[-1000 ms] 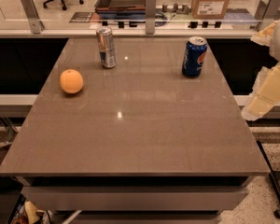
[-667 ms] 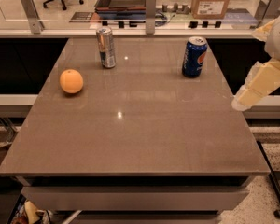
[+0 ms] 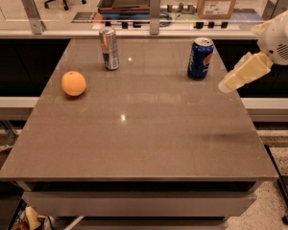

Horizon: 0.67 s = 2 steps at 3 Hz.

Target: Move pepsi can near orange

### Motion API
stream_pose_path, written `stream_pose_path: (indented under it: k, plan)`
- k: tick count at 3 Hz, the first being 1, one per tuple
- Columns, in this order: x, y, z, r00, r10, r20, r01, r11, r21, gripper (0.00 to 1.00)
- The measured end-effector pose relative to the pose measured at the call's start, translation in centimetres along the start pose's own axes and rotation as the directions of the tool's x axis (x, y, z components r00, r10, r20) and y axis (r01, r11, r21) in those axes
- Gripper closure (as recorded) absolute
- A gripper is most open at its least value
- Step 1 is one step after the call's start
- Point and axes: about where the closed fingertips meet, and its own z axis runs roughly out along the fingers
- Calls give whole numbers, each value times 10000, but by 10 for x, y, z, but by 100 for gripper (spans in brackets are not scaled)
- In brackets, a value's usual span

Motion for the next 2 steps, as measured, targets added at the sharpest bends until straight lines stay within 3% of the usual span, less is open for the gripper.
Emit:
stream_pose_path:
  k: [1, 2]
  plan:
    - [-6, -15, 33, 9904, 774, 1142, -767, 9970, -110, 0]
    - [-8, -25, 61, 9691, 1461, 1989, -1424, 9893, -325, 0]
